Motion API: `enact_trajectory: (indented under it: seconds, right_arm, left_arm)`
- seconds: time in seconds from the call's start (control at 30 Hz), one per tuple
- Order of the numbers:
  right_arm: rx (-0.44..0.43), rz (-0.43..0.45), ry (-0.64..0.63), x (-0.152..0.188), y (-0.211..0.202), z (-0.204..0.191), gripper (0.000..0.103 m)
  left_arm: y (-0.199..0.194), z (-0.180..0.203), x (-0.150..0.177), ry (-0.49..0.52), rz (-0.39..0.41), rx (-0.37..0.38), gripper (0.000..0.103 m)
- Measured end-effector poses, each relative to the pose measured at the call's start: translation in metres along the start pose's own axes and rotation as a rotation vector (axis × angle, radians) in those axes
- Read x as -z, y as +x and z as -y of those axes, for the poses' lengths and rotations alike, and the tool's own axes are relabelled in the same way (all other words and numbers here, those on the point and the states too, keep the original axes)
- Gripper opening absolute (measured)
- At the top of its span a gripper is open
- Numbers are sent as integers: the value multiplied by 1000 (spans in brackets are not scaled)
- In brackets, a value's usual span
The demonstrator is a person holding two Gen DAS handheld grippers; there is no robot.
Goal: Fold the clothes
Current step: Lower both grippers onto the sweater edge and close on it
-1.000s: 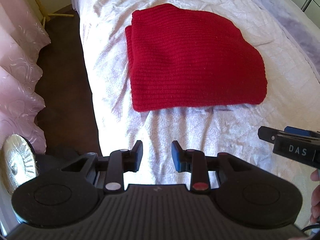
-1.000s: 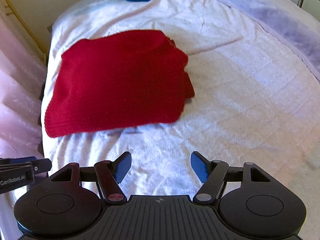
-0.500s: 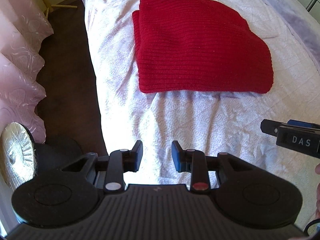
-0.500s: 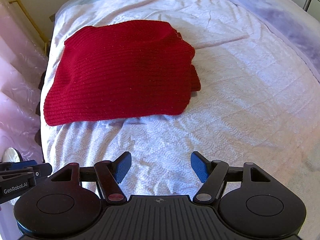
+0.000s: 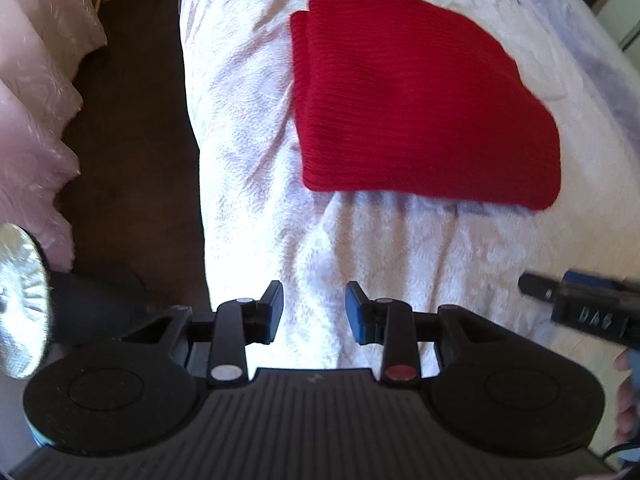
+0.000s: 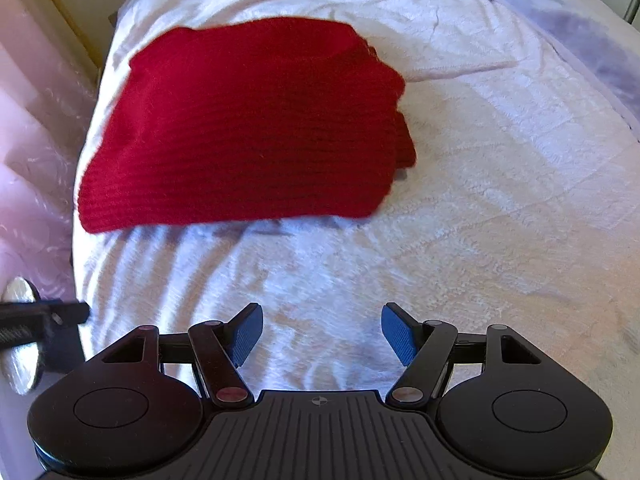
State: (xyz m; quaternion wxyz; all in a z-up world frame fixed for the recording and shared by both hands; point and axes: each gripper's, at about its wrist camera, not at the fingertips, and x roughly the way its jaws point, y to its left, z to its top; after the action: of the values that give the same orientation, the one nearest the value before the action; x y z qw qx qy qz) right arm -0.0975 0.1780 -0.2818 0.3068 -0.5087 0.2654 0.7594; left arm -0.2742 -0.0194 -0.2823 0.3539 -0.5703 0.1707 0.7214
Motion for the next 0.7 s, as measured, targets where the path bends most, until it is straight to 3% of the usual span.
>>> enact_trajectory:
  seconds: [0.2,0.53,0.7]
  right_arm:
    - [-42,15,106,-5,12,36,69]
    - [-331,150,547,-40,18,120,69]
    - [-382,181,652,-52,32,135,69]
  left_arm:
    - [5,-43,-22,-135,57,160,38]
    - [49,-96,-62,-424,87,524,45]
    - [79,-109,-68,-549,82,640,51]
